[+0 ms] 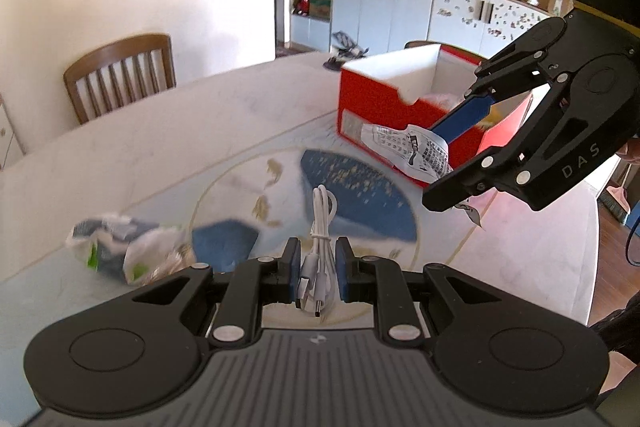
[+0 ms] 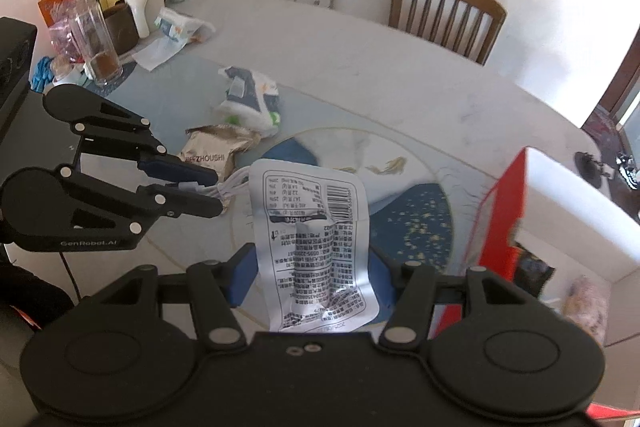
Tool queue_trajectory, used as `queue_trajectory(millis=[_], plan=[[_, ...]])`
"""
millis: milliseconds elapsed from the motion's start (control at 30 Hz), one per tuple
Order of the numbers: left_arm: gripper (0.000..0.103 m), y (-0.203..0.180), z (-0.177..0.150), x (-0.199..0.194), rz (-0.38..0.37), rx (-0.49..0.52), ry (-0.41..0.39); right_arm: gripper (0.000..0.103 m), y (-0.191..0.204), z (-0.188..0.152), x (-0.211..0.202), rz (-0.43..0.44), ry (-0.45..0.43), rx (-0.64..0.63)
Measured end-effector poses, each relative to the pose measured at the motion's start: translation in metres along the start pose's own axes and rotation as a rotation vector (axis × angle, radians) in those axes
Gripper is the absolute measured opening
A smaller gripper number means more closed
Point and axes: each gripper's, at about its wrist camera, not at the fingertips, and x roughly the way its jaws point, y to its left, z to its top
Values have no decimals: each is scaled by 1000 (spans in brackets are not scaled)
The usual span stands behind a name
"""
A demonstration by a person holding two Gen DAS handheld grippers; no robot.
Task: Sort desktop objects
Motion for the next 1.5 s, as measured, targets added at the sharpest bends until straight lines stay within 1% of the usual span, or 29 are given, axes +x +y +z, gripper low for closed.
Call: queue_trajectory(millis=[367, 667, 833, 1200, 1500], plan=[[17, -36, 41, 3, -30, 77, -62, 58, -31, -17, -43, -62, -66, 42], [17, -73, 73, 24, -60, 132, -88, 58, -73, -40, -68, -122, -81, 103], [17, -93, 89, 38, -71, 152, -95, 58, -97, -52, -79, -140, -95, 115], [17, -133, 119, 70, -80, 201, -96, 58, -157, -73, -92, -185, -106, 154], [17, -151, 148, 106, -76, 242, -78, 58, -205, -84, -85, -221, -105, 221]])
